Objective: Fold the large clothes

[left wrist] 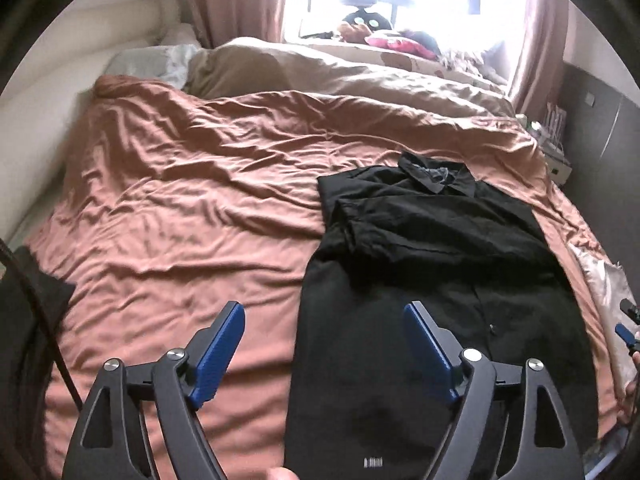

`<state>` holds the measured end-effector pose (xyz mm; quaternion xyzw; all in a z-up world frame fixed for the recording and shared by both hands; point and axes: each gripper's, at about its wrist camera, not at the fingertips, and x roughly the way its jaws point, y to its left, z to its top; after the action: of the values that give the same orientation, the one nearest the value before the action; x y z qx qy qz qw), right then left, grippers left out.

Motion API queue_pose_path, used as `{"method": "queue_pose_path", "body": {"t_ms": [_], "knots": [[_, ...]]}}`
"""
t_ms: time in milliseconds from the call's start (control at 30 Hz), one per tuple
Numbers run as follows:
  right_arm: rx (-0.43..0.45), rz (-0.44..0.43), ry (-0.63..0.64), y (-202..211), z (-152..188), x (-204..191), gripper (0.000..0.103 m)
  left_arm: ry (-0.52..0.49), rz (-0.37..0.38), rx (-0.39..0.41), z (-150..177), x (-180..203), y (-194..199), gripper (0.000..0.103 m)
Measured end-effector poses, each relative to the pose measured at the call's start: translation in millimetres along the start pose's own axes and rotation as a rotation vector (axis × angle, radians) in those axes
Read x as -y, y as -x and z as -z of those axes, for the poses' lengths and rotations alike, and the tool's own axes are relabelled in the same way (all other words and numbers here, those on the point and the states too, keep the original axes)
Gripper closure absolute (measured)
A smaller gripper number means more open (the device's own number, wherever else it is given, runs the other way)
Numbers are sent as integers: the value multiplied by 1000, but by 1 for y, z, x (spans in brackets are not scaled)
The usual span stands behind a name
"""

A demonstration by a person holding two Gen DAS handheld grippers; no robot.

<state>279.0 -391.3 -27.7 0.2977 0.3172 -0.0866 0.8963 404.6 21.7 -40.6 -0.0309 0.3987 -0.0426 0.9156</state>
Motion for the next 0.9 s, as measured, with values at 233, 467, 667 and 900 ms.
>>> {"method": "queue_pose_path", "body": {"t_ms": [233,467,667,900], "knots": [[59,47,102,63,16,-9,0,122,55,84,34,-29,65,0],[87,17,237,112,45,-6,0,151,53,108,86,-49,102,0],[123,6,366,146,78,15,0,142,26,104,139,-63,123,0],[130,74,472,171,124,36,0,131,15,91,188,-68,137,0]]}}
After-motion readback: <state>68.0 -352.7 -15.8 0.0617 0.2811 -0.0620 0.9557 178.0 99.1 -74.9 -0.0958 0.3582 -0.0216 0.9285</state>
